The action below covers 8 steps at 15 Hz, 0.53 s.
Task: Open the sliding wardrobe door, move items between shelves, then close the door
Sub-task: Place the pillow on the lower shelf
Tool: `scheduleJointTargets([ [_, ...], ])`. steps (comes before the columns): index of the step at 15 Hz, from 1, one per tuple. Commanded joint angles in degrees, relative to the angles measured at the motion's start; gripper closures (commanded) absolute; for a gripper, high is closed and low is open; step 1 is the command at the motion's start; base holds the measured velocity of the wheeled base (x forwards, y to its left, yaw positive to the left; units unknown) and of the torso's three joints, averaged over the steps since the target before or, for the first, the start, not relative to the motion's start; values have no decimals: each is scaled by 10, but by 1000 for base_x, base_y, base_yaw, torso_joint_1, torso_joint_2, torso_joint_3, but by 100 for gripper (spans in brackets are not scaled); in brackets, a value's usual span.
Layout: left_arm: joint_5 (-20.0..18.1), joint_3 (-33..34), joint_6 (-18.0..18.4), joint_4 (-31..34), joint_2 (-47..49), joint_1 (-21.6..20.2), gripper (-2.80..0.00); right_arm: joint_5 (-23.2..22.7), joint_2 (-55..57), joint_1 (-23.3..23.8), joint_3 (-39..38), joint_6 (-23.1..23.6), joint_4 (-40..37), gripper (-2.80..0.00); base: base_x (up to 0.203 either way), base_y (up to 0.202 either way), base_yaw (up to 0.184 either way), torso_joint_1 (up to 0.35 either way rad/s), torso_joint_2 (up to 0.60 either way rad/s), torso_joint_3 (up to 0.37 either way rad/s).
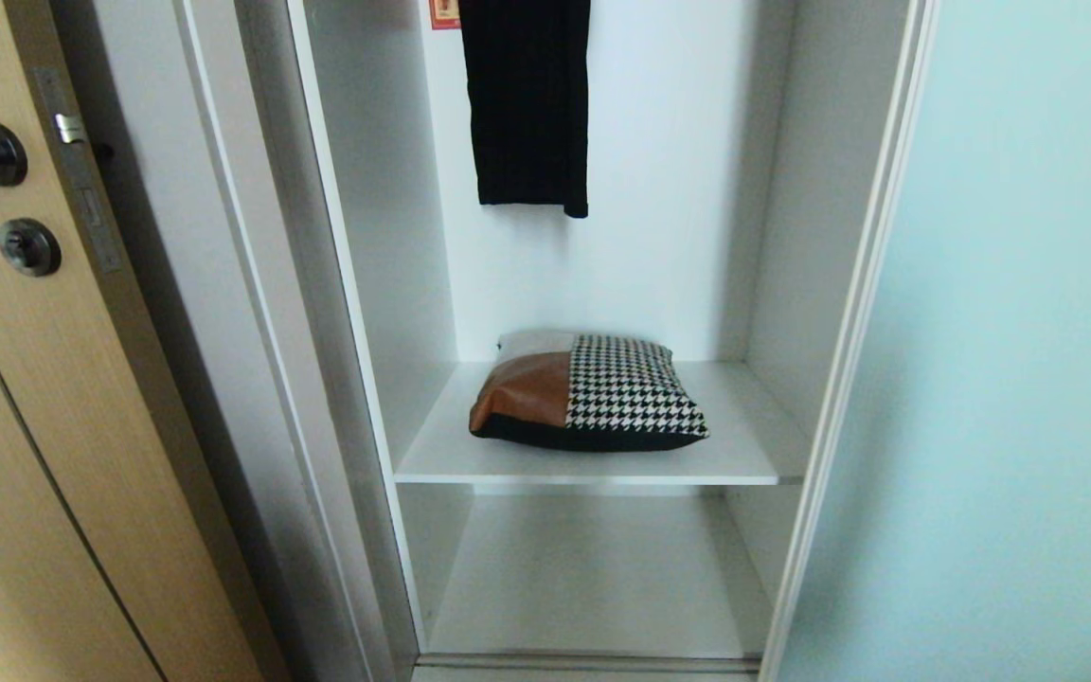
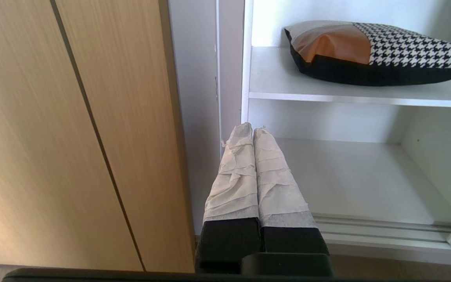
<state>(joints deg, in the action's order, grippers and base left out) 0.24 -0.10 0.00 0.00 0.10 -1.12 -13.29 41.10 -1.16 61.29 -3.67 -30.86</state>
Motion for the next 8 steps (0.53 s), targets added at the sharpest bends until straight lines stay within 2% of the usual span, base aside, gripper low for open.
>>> scheduleJointTargets([
  [1, 0, 0, 0, 0, 1, 0, 0, -35, 156, -14, 38, -11, -12, 0, 0, 0, 0, 0, 0, 0],
  [2, 0, 0, 0, 0, 1, 0, 0, -52, 192, -30, 44, -16, -16, 0, 0, 0, 0, 0, 0, 0],
  [5, 0, 0, 0, 0, 1, 0, 0, -69, 265, -145, 47, -35, -4, 0, 0, 0, 0, 0, 0, 0],
  [8, 0, 0, 0, 0, 1, 0, 0, -72, 362, -185, 39, -65, 65, 0, 0, 0, 0, 0, 0, 0],
])
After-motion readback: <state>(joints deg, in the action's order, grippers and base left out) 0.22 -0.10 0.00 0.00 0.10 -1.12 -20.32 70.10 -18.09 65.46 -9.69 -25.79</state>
